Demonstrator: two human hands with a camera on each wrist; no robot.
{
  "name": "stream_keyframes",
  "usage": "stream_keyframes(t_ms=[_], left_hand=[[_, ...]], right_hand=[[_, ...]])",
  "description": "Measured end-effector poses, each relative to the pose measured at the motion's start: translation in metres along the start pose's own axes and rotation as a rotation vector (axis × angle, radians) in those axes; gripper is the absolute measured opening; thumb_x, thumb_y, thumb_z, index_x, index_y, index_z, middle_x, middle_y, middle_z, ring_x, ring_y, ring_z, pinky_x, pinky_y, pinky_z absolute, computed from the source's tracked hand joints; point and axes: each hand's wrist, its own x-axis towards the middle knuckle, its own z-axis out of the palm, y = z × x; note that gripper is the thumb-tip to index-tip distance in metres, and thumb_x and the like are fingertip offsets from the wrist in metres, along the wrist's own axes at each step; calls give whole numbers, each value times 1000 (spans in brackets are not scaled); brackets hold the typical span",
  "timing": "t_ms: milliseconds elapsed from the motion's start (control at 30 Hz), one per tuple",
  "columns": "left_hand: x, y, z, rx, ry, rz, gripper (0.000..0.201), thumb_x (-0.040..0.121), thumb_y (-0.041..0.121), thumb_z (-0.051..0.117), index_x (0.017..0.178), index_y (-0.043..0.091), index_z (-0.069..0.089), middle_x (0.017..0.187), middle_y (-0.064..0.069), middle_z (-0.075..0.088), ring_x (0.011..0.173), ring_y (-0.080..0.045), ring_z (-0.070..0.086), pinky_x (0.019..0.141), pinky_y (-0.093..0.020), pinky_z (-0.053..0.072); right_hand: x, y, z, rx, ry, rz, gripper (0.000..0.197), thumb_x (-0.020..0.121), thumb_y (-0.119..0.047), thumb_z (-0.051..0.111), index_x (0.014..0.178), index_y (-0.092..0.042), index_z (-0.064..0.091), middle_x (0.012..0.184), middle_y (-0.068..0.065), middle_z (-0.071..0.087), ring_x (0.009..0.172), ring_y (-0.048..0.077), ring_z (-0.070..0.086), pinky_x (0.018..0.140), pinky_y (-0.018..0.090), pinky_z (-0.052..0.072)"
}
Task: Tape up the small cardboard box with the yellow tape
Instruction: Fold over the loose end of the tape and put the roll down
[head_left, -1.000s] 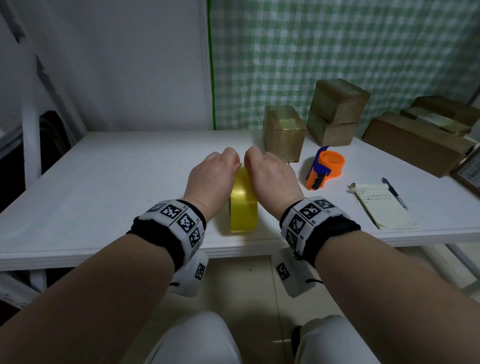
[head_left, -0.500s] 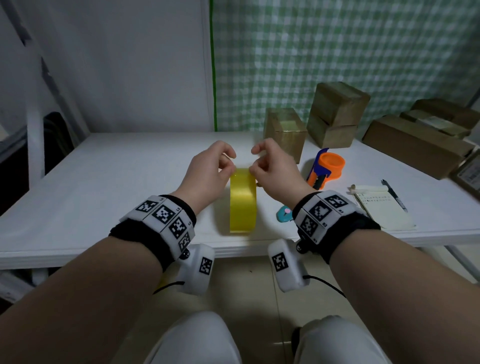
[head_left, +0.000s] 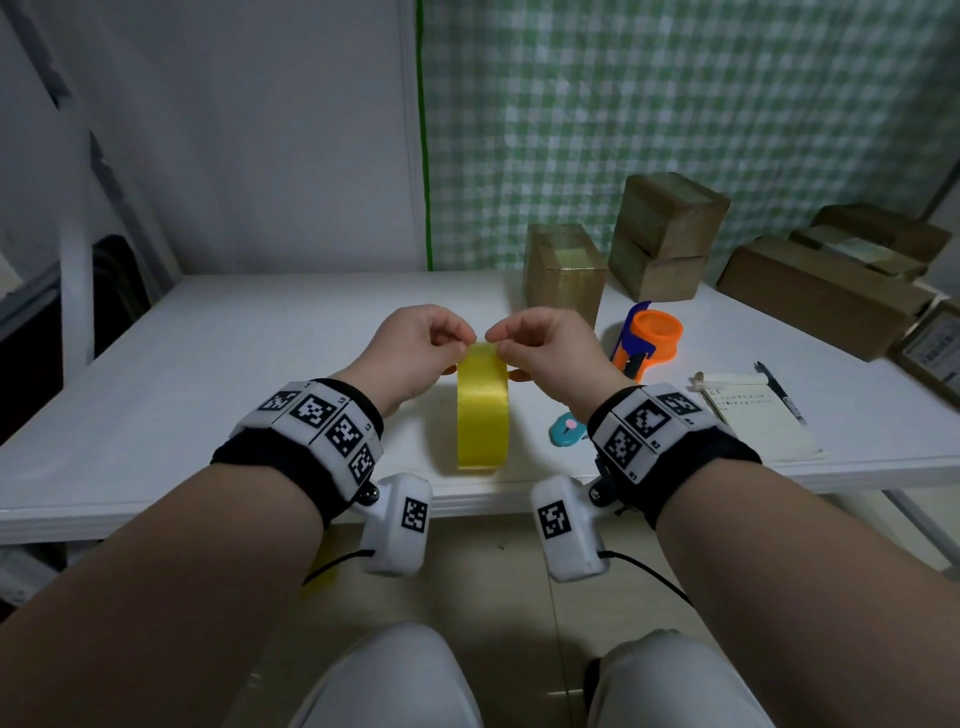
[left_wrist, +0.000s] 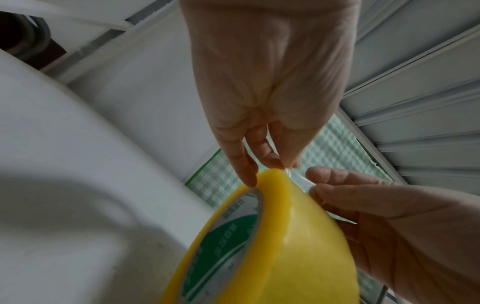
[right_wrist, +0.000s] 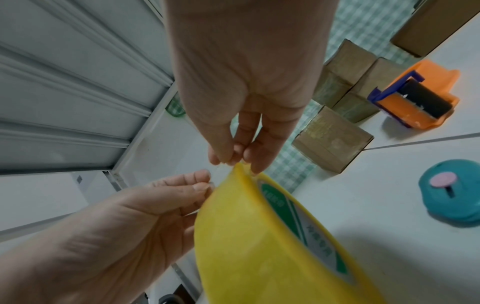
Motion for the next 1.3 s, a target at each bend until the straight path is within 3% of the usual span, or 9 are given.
stream_keyframes(t_ms=[100, 200, 500, 600, 667, 767, 867, 1000, 1300], left_hand=[[0, 1, -1, 10, -32, -11, 28, 85, -6, 59, 74, 19, 61, 71, -5, 56, 75, -23, 56, 85, -40, 54], [0, 3, -2, 32, -55, -14, 28, 83, -7, 61, 74, 18, 62, 69, -3, 55, 68, -16, 55, 76, -30, 53], [1, 3, 3, 117, -29, 18, 27, 82, 0, 65, 72, 24, 58, 73, -3, 52, 72, -20, 51, 72, -31, 49], [1, 2, 6, 176, 0, 34, 15, 84, 9, 65, 81, 22, 59, 89, -2, 49, 76, -22, 55, 64, -26, 48], [0, 1, 7, 207, 20, 31, 9, 86, 15, 66, 87, 22, 60, 101, -4, 46, 82, -24, 58, 59, -21, 46], [0, -1, 7, 251, 38, 55, 9, 85, 18, 65, 88, 26, 63, 106, -5, 47, 91, -25, 59, 74, -32, 52], [0, -2, 8, 272, 37, 74, 10, 86, 17, 64, 89, 25, 66, 104, -5, 49, 95, -27, 60, 85, -41, 53], [0, -1, 7, 273, 26, 105, 9, 86, 15, 64, 85, 23, 65, 101, -9, 54, 86, -26, 59, 75, -40, 58], [3, 0, 7, 271, 9, 103, 6, 89, 16, 62, 88, 11, 65, 94, -4, 61, 80, -20, 60, 69, -35, 57]], right_hand=[[-1, -1, 1, -37, 26, -3, 17, 86, 1, 63, 100, -4, 71, 87, 13, 68, 75, 19, 62, 72, 29, 57], [-3, -2, 1, -70, 45, -9, 18, 85, 0, 65, 101, -3, 72, 94, 19, 72, 76, 19, 63, 75, 33, 58], [-1, -1, 5, -184, 120, -55, 9, 83, -7, 68, 90, -5, 74, 90, 16, 74, 71, 18, 63, 67, 25, 54], [0, 0, 5, -228, 128, -58, 8, 84, -10, 68, 88, -8, 74, 85, 9, 72, 76, 21, 67, 77, 33, 57], [0, 1, 5, -239, 120, -60, 6, 84, -12, 67, 84, -12, 74, 79, 1, 67, 78, 21, 68, 75, 31, 56], [-1, 2, 6, -254, 112, -86, 11, 85, -12, 66, 77, -20, 67, 69, -9, 59, 73, 17, 62, 62, 20, 46], [0, 2, 7, -270, 110, -99, 13, 85, -12, 65, 75, -20, 64, 67, -11, 58, 71, 16, 59, 63, 23, 46], [0, 3, 6, -279, 112, -108, 13, 86, -13, 63, 76, -20, 64, 75, -4, 62, 74, 18, 61, 74, 32, 53], [2, 3, 6, -278, 101, -106, 9, 85, -18, 67, 87, -13, 73, 74, -9, 54, 78, 25, 66, 74, 35, 55]])
